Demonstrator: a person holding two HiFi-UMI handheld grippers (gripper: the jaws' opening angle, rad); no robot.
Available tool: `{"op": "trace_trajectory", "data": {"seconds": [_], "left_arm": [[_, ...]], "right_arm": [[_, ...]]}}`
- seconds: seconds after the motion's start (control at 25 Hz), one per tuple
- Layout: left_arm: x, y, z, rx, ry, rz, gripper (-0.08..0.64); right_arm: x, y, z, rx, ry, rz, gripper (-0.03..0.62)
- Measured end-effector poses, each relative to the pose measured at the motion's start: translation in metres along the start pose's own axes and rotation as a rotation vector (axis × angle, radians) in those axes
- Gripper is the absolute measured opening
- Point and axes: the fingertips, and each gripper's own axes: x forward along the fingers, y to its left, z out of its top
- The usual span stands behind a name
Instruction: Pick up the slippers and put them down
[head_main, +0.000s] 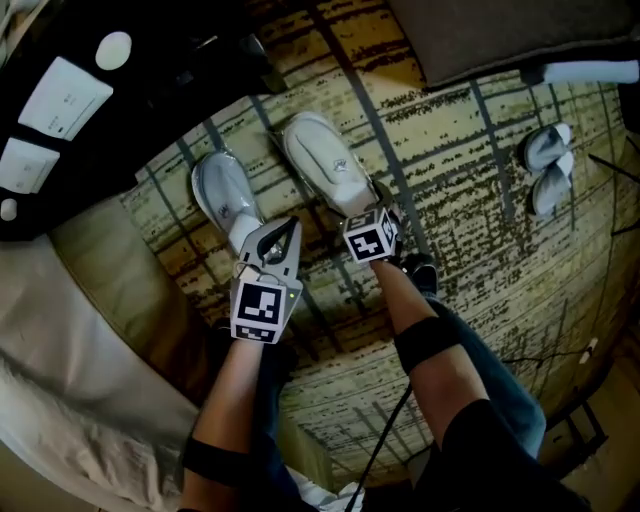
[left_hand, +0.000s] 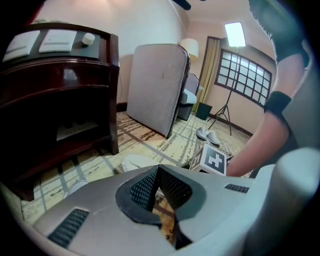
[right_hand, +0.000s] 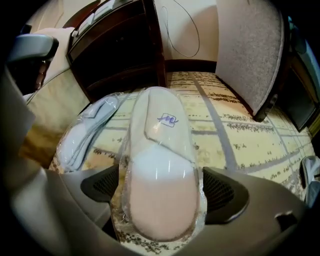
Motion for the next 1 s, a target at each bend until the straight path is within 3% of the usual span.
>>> {"op": "trace_trajectory", "data": {"seconds": [0.16,0.32,0.56,0.68,1.0], "left_arm": [[0.004,-0.002,-0.005,0.022,-0.001,-0.021,0.002],[0.002,0.003,-0.007,0.022,-0.005,-0.019,0.002],[-0.002,0.009,-0.014,0.0,-0.002,-0.003,0.002],[-0.004,0.011,-0.019,-0.012,0.0,0.004,0.002],[-0.015,0.016,-0.021,-0.041,-0.01,0.031,0.002]], "right_arm": [[0.013,0.002,-0.009,0.036,0.006,0.002,0.552],[0.014,0.008,-0.007,0.022,-0.003,0.03,0.458],[0.001,0.009,0.001,0.025,-0.053,0.041,0.402],[-0.006,0.009,0.006,0.033,-0.078,0.049,0.322],[-0.029,0.018,0.01,0.056,-0.104,0.075,0.296]]}}
